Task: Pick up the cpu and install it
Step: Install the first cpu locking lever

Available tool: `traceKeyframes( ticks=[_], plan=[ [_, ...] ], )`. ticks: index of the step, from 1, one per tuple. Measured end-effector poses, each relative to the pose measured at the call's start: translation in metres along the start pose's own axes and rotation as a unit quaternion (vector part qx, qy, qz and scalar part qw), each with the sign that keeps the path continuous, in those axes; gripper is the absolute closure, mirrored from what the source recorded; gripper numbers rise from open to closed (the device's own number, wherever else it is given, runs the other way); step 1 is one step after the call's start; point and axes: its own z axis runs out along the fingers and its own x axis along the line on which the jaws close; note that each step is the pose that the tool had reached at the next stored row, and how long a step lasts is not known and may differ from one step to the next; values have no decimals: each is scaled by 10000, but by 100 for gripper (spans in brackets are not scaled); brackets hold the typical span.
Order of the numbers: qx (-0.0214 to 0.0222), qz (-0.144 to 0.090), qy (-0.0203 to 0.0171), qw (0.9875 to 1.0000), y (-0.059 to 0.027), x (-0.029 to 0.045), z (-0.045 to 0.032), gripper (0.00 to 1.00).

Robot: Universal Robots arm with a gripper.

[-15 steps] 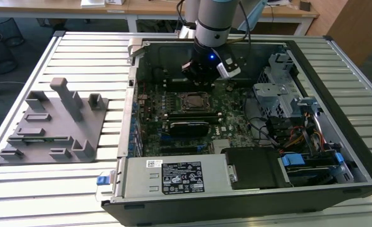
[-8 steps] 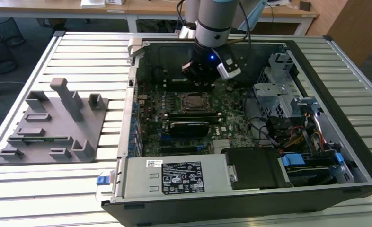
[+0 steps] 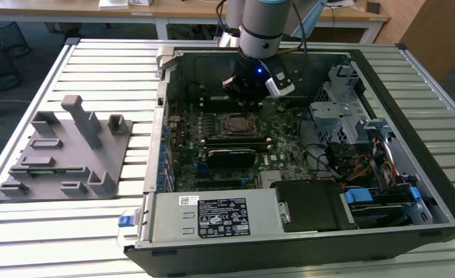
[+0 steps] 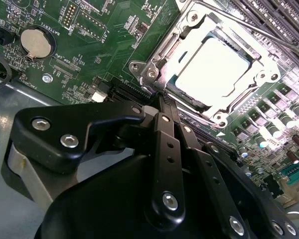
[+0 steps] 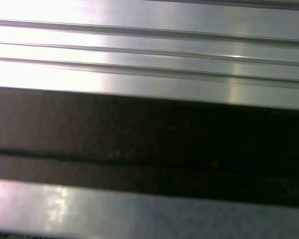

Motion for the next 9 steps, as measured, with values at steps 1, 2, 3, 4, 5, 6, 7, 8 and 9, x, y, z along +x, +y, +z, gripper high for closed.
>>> traceKeyframes(
  ticks=[1,2,3,4,5,6,7,8,9],
  plan=[
    [0,0,0,10000,-3,0,0,89],
    [0,0,0,10000,-4,0,0,89],
    [0,0,0,10000,-6,0,0,89],
    [0,0,0,10000,-8,0,-1,89],
    [0,0,0,10000,-10,0,-1,89],
    [1,0,0,10000,-13,0,-2,89],
    [0,-1,0,10000,-17,0,-1,89],
    [0,0,0,10000,-19,0,-1,89],
    [0,0,0,10000,-22,1,-2,89]
  ],
)
